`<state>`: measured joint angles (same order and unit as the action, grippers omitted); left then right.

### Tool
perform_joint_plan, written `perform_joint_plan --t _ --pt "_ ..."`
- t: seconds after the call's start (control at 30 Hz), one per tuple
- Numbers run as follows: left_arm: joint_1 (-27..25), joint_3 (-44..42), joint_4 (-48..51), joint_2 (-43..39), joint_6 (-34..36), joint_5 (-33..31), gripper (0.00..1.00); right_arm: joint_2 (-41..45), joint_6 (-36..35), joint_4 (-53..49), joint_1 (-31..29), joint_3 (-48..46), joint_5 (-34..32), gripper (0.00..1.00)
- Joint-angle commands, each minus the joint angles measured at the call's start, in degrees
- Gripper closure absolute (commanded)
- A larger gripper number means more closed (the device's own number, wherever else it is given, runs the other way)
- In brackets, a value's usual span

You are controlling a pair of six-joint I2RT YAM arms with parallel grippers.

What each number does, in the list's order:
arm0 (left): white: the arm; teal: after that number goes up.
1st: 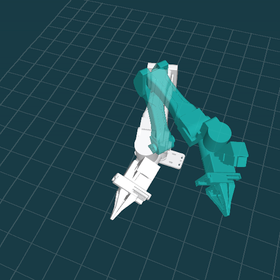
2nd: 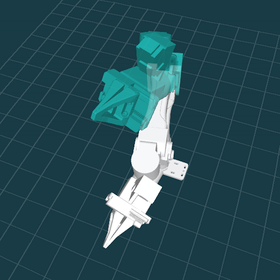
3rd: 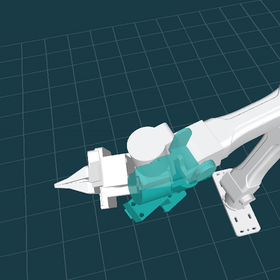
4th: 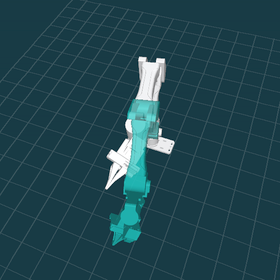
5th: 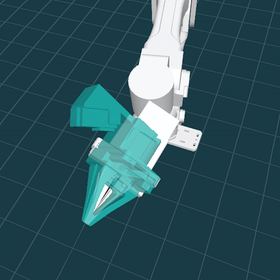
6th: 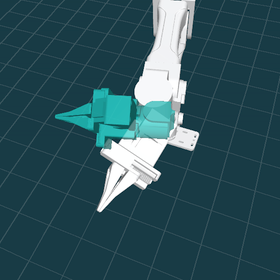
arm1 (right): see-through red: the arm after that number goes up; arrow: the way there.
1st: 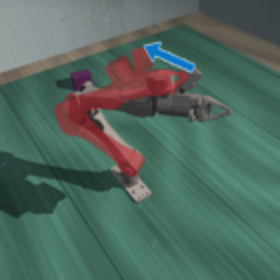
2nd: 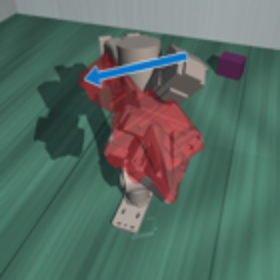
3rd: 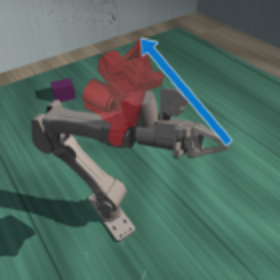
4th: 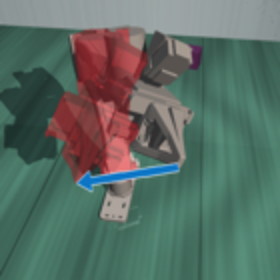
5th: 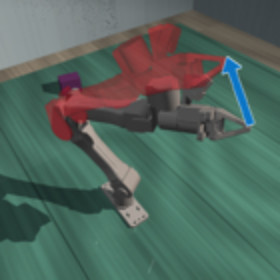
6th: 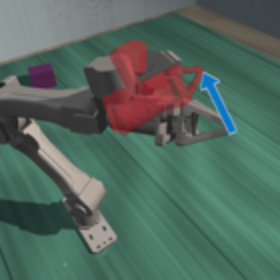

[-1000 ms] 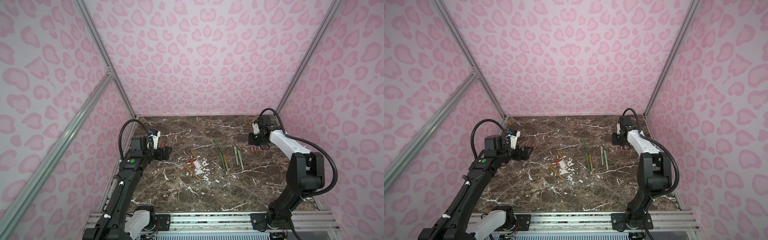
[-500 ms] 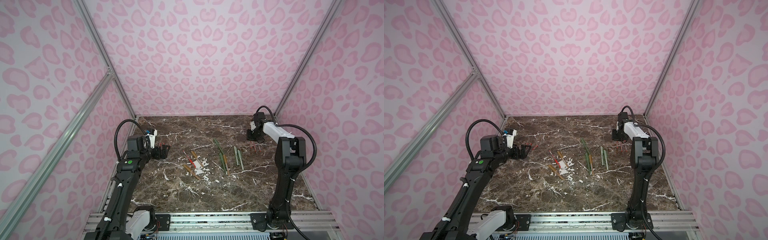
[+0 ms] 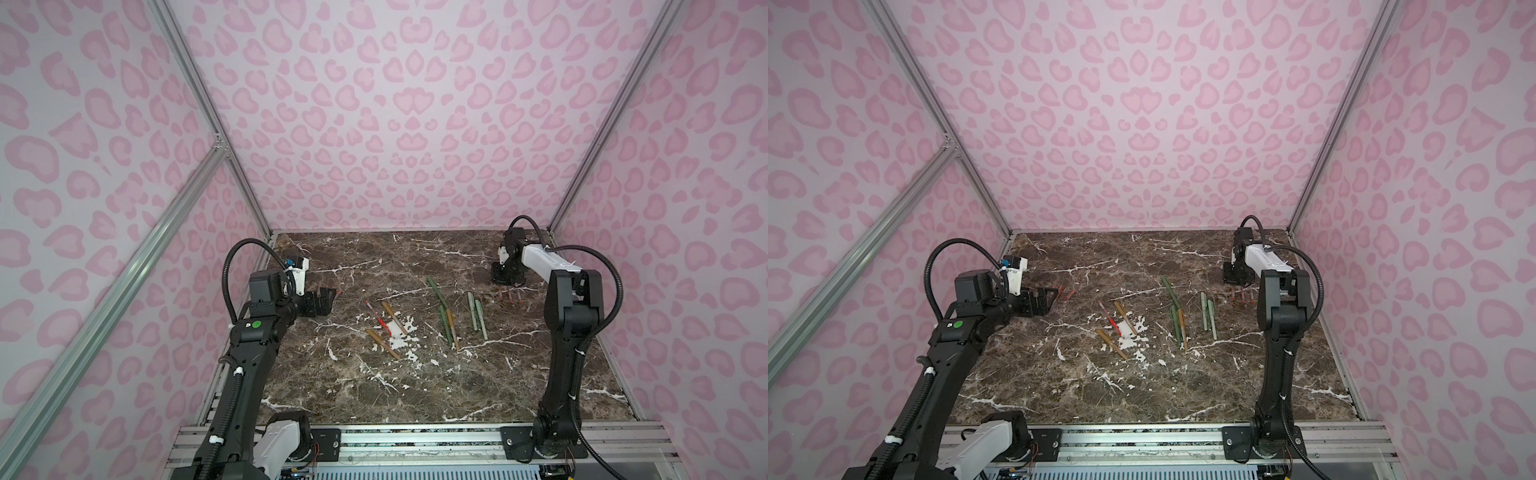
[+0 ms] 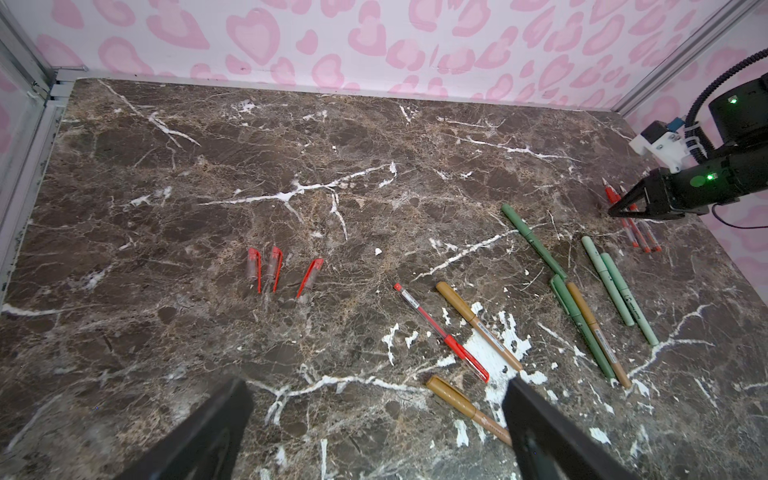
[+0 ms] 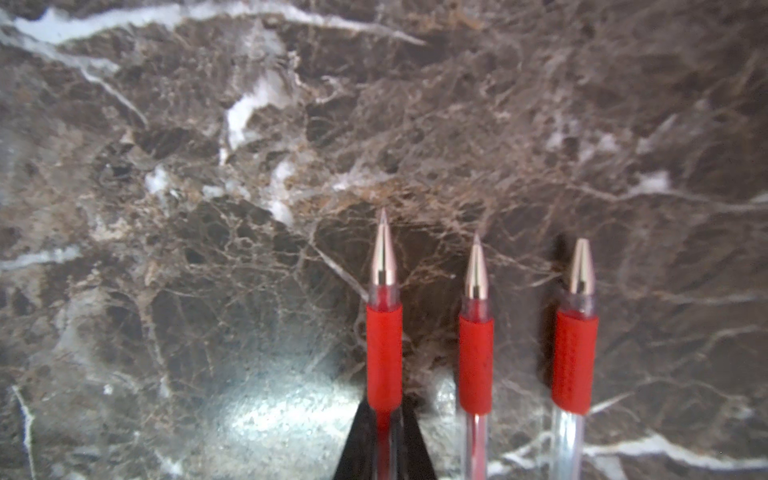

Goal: Open the pen caps
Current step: 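Lower the uncapped pen beside the other pens and open the right gripper, then reach the right gripper to a fourth red gel pen and grasp it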

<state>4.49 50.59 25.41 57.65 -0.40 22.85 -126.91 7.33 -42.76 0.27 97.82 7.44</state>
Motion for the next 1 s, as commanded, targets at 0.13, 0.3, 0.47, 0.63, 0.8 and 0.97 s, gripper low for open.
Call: perform_joint_plan --t 0.13,0.3,0.47,0.63,0.8,0.97 --pt "0.4 0.7 -0.8 -0.1 -0.5 1.0 0.02 -0.5 -0.1 -1.3 0.0 -0.7 -0.7 0.77" --pt "0.6 0.1 -1.6 -0.2 -0.6 1.1 0.02 2.9 0.0 -1.7 0.0 -0.8 -0.8 0.74" --pt "0.6 1.1 -0.8 -0.1 -0.6 1.2 0.02 9.5 0.1 -1.7 -1.6 -3.6 -0.8 0.72" --pt "0.7 0.7 -1.3 0.1 -0.7 1.2 0.02 16.4 1.5 -1.3 -6.6 -7.5 -0.4 0.7" --pt "0.9 0.3 -2.1 0.2 -0.7 1.0 0.02 19.8 2.4 -2.2 -15.9 -8.4 -0.9 0.67" --pt "1.2 1.1 -1.3 0.6 -0.9 0.6 0.02 19.7 5.7 -2.4 -26.6 -7.0 -0.4 0.67"
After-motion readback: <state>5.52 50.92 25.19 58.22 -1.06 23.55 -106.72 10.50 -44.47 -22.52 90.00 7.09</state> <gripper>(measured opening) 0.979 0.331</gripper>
